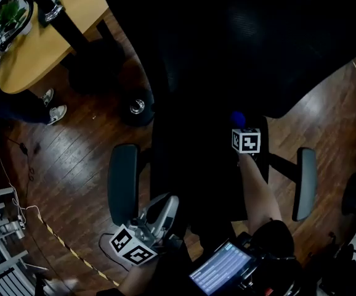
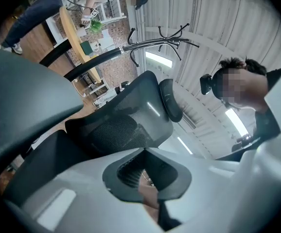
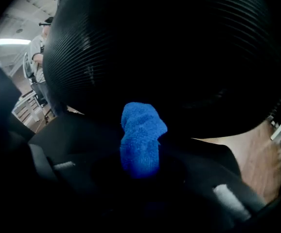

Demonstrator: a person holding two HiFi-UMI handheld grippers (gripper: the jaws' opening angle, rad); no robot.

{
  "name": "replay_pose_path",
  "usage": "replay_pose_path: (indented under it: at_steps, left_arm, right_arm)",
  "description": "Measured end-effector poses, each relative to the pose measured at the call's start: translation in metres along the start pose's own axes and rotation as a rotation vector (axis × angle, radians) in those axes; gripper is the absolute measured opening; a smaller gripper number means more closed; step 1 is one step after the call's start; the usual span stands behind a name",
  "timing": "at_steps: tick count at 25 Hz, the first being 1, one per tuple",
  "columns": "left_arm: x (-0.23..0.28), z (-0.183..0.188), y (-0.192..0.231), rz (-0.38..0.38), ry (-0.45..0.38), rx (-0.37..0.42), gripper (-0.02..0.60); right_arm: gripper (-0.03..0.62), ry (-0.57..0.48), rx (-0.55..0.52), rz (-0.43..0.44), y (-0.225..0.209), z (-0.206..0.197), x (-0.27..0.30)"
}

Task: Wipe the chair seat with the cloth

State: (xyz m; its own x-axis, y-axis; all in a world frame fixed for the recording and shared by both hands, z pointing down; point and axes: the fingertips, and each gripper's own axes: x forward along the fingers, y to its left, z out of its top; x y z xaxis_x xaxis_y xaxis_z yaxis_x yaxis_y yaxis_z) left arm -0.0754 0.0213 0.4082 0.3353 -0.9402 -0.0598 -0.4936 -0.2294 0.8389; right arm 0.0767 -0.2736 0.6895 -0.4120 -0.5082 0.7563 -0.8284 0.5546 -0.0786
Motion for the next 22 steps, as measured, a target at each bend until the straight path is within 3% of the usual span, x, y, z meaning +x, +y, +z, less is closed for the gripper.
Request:
replay_pose_path:
  at_steps: [5,9,18,22]
  left_arm:
    - [0.01,-0.004,0.003,0.016,0.017,-0.008,-0.006]
    - [0.017,-0.001,0.006,0.021,0.015,-0.011,-0.006]
    - [0.02,0.0,0.001,0.011,0.007,-0.015,-0.006]
    - [0.014,0.005,0.0,0.007,-0.004,-0.021,-0.006]
  right_arm:
    - [0.049,0.018,0.05,-0.113,-0.073,-0.018,-0.034]
    - [0.049,0.001,0.078,-0.136,-0.096,-0.019,-0.045]
    - [0.049,-0.022,0.032,-0.151,-0.094,-0.016,-0.051]
    - [0.049,-0.075,0.063,-0.051,-0.038,-0.005,-0.048]
